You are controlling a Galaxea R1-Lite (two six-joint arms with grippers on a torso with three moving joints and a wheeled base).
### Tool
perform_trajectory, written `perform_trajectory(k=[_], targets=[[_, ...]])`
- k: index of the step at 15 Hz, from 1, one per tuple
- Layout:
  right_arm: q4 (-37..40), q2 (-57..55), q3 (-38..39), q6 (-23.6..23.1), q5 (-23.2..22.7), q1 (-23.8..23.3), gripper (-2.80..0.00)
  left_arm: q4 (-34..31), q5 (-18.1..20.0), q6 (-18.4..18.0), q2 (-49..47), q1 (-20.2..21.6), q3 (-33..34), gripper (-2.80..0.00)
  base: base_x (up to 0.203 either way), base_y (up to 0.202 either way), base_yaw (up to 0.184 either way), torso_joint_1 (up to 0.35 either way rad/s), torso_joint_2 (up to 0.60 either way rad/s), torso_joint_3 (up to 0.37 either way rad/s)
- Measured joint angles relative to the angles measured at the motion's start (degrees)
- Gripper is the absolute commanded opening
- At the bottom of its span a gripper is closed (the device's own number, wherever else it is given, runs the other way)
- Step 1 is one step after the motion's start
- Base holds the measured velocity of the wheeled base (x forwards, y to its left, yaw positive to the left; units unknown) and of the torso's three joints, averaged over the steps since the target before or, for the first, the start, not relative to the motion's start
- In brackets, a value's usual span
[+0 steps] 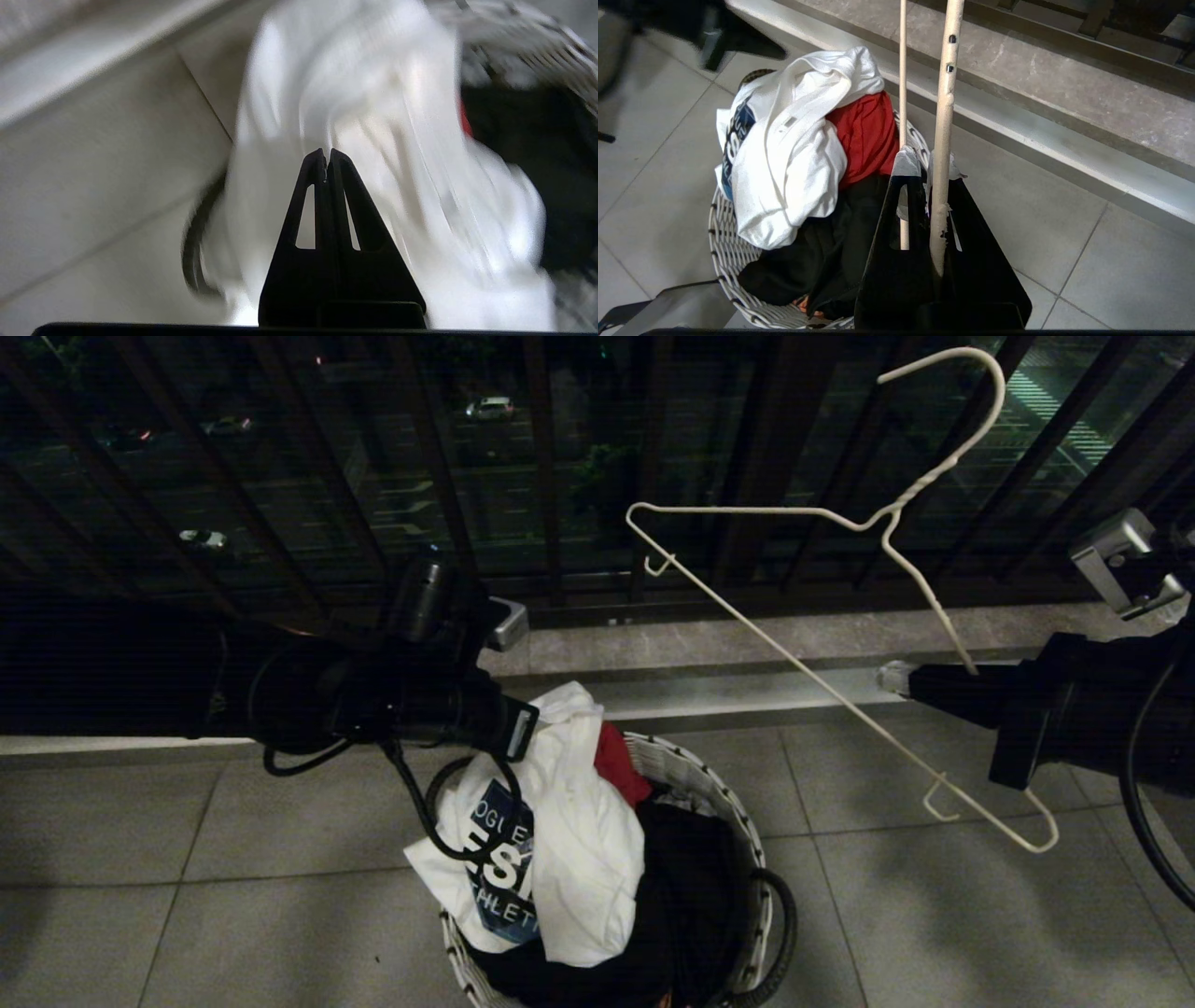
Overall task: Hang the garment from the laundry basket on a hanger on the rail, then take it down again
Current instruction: Pick up clothes from the basket
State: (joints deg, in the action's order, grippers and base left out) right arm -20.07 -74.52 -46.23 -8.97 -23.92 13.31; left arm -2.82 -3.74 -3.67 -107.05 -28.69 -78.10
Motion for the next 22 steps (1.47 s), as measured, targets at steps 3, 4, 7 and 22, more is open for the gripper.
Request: perform_trajectory(k=[3,4,7,22], targets=[[0.0,-0.39,-0.09,0.0,-0.02,-0.15,-2.8,0.02,-0.81,-1.24,-3.54,-0.16,-4.44,0.0,0.0,0.0,0.0,0.0,0.0,0.0],[0.0,-0.48,-0.09,0.0,-0.02,-0.2,-2.8,0.04,-1.0,-1.65,-4.36,-0.25,-5.58,0.0,0.0,0.0,0.0,0.0,0.0,0.0],[0.0,-0.52,-0.09,0.0,-0.02,-0.22,-2.8,0.15,-2.53,-3.71,-6.84,-0.55,-8.37,0.0,0.0,0.0,0.0,0.0,0.0,0.0],[-0.02,-0.59,-0.18,0.0,-0.11,-0.78,-2.8,0.74,-11.72,-13.0,-12.0,-1.15,-15.15,0.0,0.0,0.0,0.0,0.0,0.0,0.0]])
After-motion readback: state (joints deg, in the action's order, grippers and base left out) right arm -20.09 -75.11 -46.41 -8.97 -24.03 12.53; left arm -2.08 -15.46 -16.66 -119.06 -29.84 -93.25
